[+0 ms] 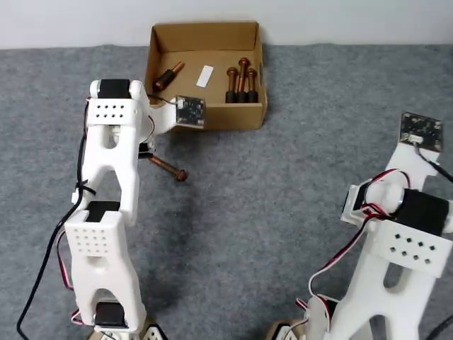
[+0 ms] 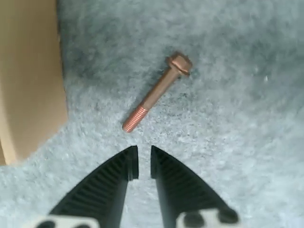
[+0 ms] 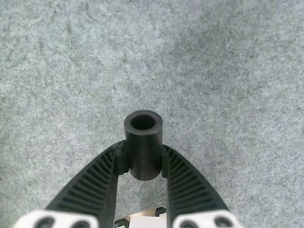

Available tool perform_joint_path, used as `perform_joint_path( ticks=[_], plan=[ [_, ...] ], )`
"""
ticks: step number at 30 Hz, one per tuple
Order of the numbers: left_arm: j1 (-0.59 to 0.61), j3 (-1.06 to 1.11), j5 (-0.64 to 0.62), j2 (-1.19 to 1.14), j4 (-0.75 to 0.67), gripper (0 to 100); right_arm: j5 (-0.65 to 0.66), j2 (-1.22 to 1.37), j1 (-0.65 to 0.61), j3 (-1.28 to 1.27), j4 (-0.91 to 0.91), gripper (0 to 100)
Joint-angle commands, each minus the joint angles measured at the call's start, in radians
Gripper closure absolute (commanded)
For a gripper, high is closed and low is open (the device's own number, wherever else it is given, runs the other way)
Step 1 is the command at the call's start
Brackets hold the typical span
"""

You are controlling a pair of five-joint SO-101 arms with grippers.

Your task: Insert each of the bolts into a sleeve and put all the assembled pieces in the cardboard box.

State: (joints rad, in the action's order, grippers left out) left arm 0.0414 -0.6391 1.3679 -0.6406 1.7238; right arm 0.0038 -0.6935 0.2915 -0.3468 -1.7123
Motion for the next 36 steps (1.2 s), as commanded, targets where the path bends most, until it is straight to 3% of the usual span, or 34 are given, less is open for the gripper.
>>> perform_joint_path(
  ticks=[1, 13, 20, 27, 36],
  plan=[
    [-0.006, -0.039, 0.077, 0.014, 0.029, 88, -0.008, -0.027, 0.007, 0.008, 0.007, 98.9],
    [-0.132, -0.033, 0.112, -0.023, 0.028, 82, -0.011, -0.025, 0.010, 0.008, 0.007, 98.9],
    [-0.130, -0.038, 0.118, -0.127, -0.069, 83, -0.011, -0.025, 0.010, 0.008, 0.007, 98.9],
    [-0.138, -0.090, 0.114, -0.204, -0.072, 83, -0.011, -0.025, 0.008, 0.008, 0.007, 99.0],
    [-0.166, -0.232, 0.112, -0.351, -0.061, 92, -0.011, -0.027, 0.010, 0.011, -0.035, 99.0]
  ],
)
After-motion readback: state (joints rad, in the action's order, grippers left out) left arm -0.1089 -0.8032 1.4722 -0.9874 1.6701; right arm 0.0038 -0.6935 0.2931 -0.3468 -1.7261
